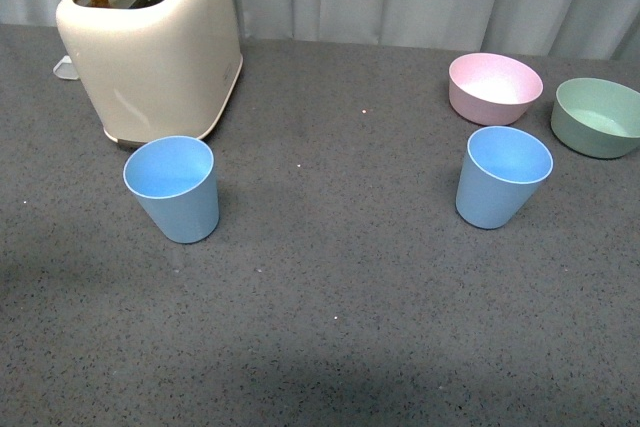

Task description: Stack blue cups with both arms

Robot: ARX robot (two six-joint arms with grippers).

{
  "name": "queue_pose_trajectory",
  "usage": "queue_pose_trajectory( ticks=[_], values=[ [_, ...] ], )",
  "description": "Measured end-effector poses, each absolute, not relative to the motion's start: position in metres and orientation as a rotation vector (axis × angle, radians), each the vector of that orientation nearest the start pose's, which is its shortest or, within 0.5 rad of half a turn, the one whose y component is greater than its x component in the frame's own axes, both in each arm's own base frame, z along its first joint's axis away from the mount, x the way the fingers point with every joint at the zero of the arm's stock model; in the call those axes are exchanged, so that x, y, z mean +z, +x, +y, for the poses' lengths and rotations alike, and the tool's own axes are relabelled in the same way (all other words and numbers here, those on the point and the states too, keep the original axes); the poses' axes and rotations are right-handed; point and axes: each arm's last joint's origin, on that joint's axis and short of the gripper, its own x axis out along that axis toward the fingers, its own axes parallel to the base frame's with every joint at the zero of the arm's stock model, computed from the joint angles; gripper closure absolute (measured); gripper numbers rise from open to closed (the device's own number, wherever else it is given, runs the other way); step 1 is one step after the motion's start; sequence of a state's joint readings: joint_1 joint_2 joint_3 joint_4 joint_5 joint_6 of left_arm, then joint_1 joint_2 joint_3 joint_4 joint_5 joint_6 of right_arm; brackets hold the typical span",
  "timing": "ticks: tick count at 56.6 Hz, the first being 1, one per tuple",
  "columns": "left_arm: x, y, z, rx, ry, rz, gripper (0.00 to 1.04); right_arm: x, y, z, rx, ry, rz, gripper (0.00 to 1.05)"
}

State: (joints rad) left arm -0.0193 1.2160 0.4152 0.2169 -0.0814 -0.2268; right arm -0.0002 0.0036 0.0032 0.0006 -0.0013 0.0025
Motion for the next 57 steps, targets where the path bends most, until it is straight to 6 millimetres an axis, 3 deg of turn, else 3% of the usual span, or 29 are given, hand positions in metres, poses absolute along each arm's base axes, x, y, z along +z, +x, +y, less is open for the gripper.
queue_pose_trajectory(
  ticks=[10,16,50,57],
  values=[
    [0.150,0.264,-0.010,0.111,-0.200,0.646,0.07,0.164,0.098,0.000,0.001,0.002,0.000,0.10],
    [0.141,0.278,-0.016,0.090,-0.215,0.720,0.07,0.164,0.098,0.000,0.001,0.002,0.000,0.10],
    [0.100,0.330,-0.039,0.087,-0.276,0.938,0.07,0.165,0.098,0.000,0.001,0.002,-0.001,0.10],
    [0.095,0.340,-0.041,0.103,-0.297,0.961,0.25,0.164,0.098,0.000,0.001,0.002,0.000,0.10]
  ],
)
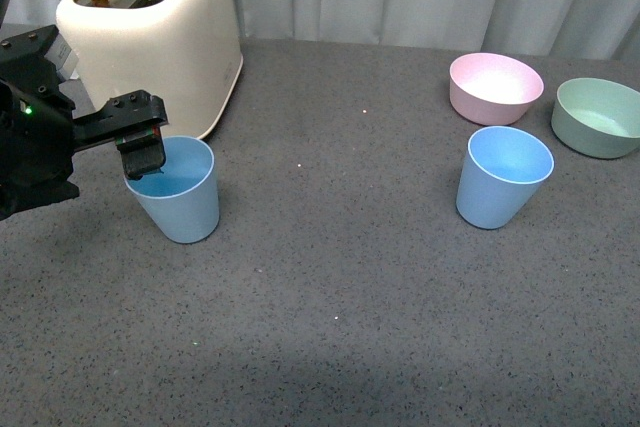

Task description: Stack blue cups with both arms

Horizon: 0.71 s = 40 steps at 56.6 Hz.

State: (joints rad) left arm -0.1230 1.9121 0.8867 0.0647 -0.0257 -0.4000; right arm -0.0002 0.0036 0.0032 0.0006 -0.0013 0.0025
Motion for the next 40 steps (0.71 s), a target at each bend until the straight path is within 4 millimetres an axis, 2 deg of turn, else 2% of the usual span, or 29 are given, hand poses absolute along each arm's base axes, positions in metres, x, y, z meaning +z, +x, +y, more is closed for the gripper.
queue_pose_trajectory(
  ticks=[5,27,29,40],
  values=[
    [0.093,0.342,-0.043,0.110,-0.309,0.976,0.42,0.165,0.098,0.000,0.001,0.002,-0.001,0.10],
    [0.094,0.340,-0.052,0.096,-0.318,1.009,0.99,0.165,0.098,0.000,0.002,0.002,-0.001,0.10],
    [0.094,0.340,-0.052,0.096,-0.318,1.011,1.02,0.164,0.098,0.000,0.001,0.002,0.000,0.10],
    [0.103,0.340,-0.060,0.091,-0.304,0.997,1.01,0.164,0.098,0.000,0.001,0.002,0.000,0.10]
  ],
)
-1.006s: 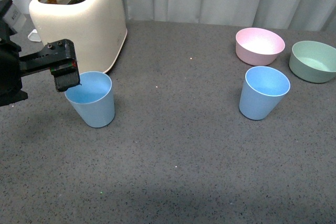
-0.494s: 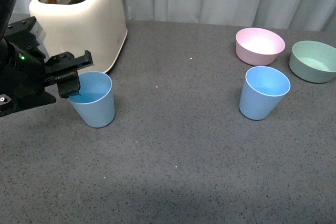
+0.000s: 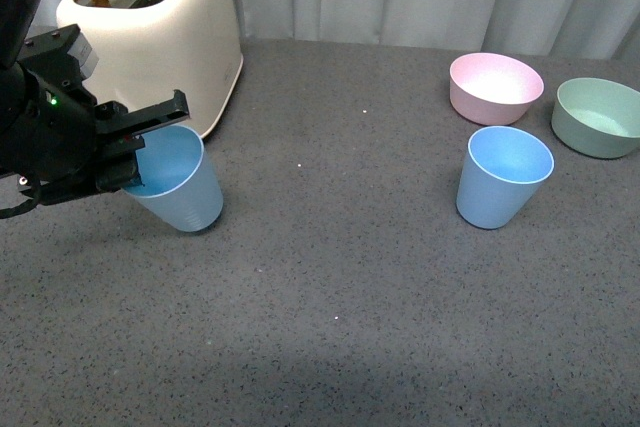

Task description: Stack blue cups with both arms

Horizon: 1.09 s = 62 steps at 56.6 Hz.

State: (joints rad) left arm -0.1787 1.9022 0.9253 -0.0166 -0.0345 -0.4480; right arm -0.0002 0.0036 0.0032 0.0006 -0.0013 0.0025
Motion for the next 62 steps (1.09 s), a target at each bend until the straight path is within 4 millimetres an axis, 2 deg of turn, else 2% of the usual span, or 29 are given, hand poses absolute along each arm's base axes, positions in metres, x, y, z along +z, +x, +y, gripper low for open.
queue_pose_trajectory(
  ticks=[14,36,48,58,62],
  values=[
    [0.117,0.351,-0.103,0.025,-0.241,0.970,1.01,0.165,0.098,0.000,0.001,0.002,-0.001,0.10],
    [0.108,0.362,-0.171,-0.058,-0.201,1.031,1.01,0.164,0.098,0.000,0.001,0.002,0.000,0.10],
    [0.105,0.367,-0.188,-0.073,-0.188,1.048,1.01,0.165,0.098,0.000,0.001,0.002,-0.001,0.10],
    [0.102,0.370,-0.190,-0.056,-0.174,1.058,1.01,0.164,0.098,0.000,0.001,0.002,0.000,0.10],
    [0.103,0.371,-0.190,-0.057,-0.174,1.059,0.91,0.165,0.098,0.000,0.002,0.002,-0.001,0.10]
  ],
)
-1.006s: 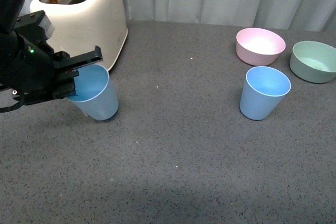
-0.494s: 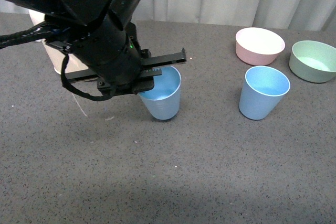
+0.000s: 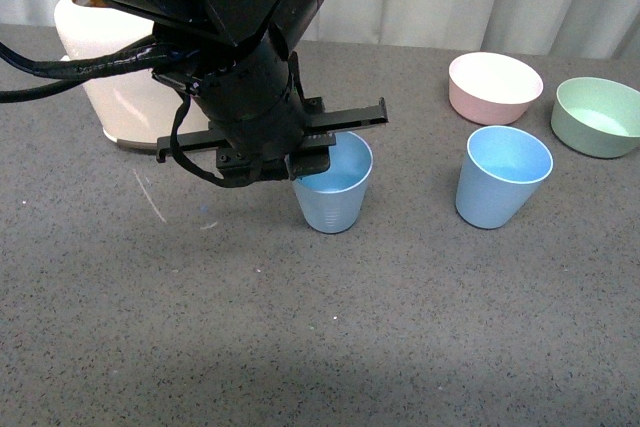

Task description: Stack blue cups with both arms

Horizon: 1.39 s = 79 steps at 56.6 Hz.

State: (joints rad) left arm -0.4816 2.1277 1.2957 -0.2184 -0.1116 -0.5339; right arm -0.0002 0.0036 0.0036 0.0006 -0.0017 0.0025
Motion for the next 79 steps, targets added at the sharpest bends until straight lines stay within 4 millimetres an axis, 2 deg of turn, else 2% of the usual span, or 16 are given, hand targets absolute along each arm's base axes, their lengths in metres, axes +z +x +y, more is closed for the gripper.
queue_pose_trajectory(
  ticks=[9,19,22,25,29,32,34,38,41,43,48,52,68,79],
  values=[
    [0.110,0.372,-0.191,-0.090,-0.203,1.053,0.63,0.164,0.098,0.000,0.002,0.002,0.000,0.10],
    [0.146,0.375,-0.184,-0.106,-0.244,0.943,0.25,0.164,0.098,0.000,0.001,0.002,0.000,0.10],
    [0.150,0.375,-0.183,-0.103,-0.223,0.900,0.16,0.164,0.098,0.000,0.001,0.002,0.000,0.10],
    [0.139,0.372,-0.172,-0.030,-0.108,0.607,0.28,0.164,0.098,0.000,0.002,0.002,0.000,0.10],
    [0.125,0.356,-0.155,-0.009,-0.034,0.428,0.38,0.164,0.098,0.000,0.002,0.002,0.000,0.10],
    [0.123,0.343,-0.140,-0.013,-0.020,0.312,0.46,0.164,0.098,0.000,0.001,0.002,0.000,0.10],
    [0.127,0.334,-0.130,-0.016,-0.025,0.229,0.51,0.164,0.098,0.000,0.001,0.002,0.000,0.10],
    [0.151,0.315,-0.107,-0.010,-0.046,0.064,0.64,0.164,0.098,0.000,0.001,0.002,0.000,0.10],
    [0.165,0.305,-0.096,-0.005,-0.052,-0.001,0.71,0.165,0.098,0.000,0.001,0.002,-0.001,0.10],
    [0.173,0.292,-0.085,-0.002,-0.051,-0.039,0.80,0.164,0.098,0.000,0.001,0.002,0.000,0.10],
    [0.164,0.265,-0.064,-0.002,-0.023,-0.001,1.01,0.164,0.098,0.000,0.002,0.002,0.000,0.10],
    [0.158,0.251,-0.054,-0.006,-0.013,0.024,1.01,0.164,0.098,0.000,0.001,0.002,0.000,0.10],
    [0.161,0.207,-0.028,-0.001,-0.008,0.015,1.01,0.164,0.098,0.000,0.002,0.002,0.000,0.10],
    [0.162,0.181,-0.017,-0.008,-0.007,0.013,1.01,0.164,0.098,0.000,0.001,0.002,0.000,0.10]
  ],
)
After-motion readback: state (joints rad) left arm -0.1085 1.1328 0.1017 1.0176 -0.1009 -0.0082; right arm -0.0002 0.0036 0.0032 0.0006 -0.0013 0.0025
